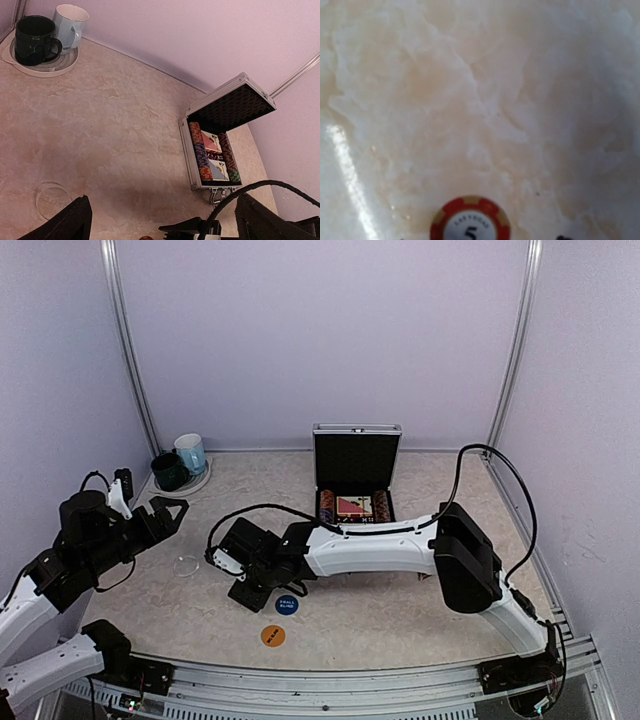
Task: Pack up texas hold em set
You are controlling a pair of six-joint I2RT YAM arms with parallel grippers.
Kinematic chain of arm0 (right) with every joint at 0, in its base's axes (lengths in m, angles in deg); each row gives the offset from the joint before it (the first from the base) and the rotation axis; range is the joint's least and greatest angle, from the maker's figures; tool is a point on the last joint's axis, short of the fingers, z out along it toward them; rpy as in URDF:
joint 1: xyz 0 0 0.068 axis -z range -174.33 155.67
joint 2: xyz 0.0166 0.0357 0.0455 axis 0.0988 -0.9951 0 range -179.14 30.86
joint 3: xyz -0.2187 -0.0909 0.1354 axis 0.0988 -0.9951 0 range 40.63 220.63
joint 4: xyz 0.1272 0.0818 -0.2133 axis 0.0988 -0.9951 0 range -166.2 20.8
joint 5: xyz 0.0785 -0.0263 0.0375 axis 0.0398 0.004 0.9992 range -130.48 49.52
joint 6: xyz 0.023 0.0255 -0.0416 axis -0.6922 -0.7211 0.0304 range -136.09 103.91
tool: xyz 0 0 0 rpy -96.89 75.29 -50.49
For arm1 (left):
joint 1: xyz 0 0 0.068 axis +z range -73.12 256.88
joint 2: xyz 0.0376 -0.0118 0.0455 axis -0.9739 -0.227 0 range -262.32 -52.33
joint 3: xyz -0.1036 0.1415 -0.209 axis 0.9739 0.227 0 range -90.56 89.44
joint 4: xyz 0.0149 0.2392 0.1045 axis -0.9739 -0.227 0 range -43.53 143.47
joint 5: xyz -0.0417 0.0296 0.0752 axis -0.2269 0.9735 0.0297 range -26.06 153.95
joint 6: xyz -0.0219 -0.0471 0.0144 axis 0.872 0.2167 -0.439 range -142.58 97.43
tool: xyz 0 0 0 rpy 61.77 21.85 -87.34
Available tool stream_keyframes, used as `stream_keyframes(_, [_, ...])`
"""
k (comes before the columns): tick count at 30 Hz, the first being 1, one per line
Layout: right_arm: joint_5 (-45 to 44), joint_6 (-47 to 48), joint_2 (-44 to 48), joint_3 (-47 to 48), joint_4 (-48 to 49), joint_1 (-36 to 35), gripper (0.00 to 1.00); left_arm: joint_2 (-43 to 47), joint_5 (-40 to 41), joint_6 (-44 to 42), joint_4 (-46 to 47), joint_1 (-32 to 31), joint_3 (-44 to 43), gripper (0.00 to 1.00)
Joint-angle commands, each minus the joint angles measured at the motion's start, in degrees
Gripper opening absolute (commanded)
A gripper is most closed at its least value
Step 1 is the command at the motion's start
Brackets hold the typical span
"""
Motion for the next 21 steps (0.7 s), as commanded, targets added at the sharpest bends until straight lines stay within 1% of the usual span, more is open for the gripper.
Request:
stream_keyframes(1, [0.84,-0.24,-3.24,2.04,-0.6,-0.35,0.64,0.54,-0.49,0.3,1.49,0.46,0.58,0.99])
stream_keyframes(7, [0.97,-0.87,-4.28,1.68,-0.52,-0.13,0.64,0.2,-0.63,0.31,1.54,0.46,0.64,0.99])
stream_keyframes(11, [1.39,-1.11,-4.77,1.07,-0.3,0.3,0.61,0.51,-0.52,0.26,1.67,0.46,0.74,0.99])
stream_keyframes(21, [2.53,-0.93,-5.38,0.52,-0.32,0.52,0.48,0.64,-0.38,0.2,1.58,0.46,0.66,0.99])
